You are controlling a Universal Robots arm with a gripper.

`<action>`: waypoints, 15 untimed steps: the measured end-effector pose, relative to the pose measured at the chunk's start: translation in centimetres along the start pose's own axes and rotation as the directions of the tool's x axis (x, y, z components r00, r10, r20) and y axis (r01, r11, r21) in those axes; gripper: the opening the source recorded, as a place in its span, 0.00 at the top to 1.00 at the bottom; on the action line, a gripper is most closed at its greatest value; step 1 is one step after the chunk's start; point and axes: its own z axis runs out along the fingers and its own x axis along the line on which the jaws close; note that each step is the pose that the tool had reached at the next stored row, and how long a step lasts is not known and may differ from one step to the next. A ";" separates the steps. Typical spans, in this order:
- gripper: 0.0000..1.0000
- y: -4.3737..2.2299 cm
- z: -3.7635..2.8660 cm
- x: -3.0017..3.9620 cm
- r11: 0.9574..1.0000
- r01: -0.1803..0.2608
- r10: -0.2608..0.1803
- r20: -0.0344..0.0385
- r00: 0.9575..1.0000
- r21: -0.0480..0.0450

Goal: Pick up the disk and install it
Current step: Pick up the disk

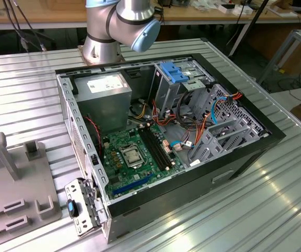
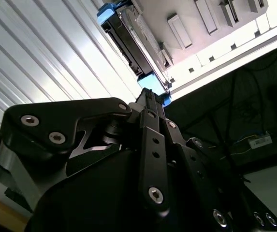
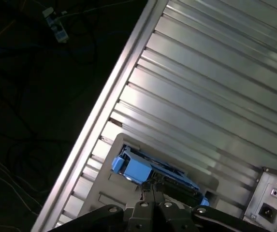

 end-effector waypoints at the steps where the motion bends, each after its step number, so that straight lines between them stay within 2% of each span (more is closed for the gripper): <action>1: 0.89 0.00 0.00 0.00 1.000 0.015 -0.015 -0.001 1.000 0.000; 9: 0.89 0.00 0.00 0.00 0.997 0.079 -0.079 -0.004 0.997 -0.002; 13: 0.89 0.00 0.00 0.01 0.991 0.134 -0.134 -0.006 0.991 -0.004; 15: 0.89 0.00 0.00 0.01 0.989 0.146 -0.146 -0.007 0.989 -0.004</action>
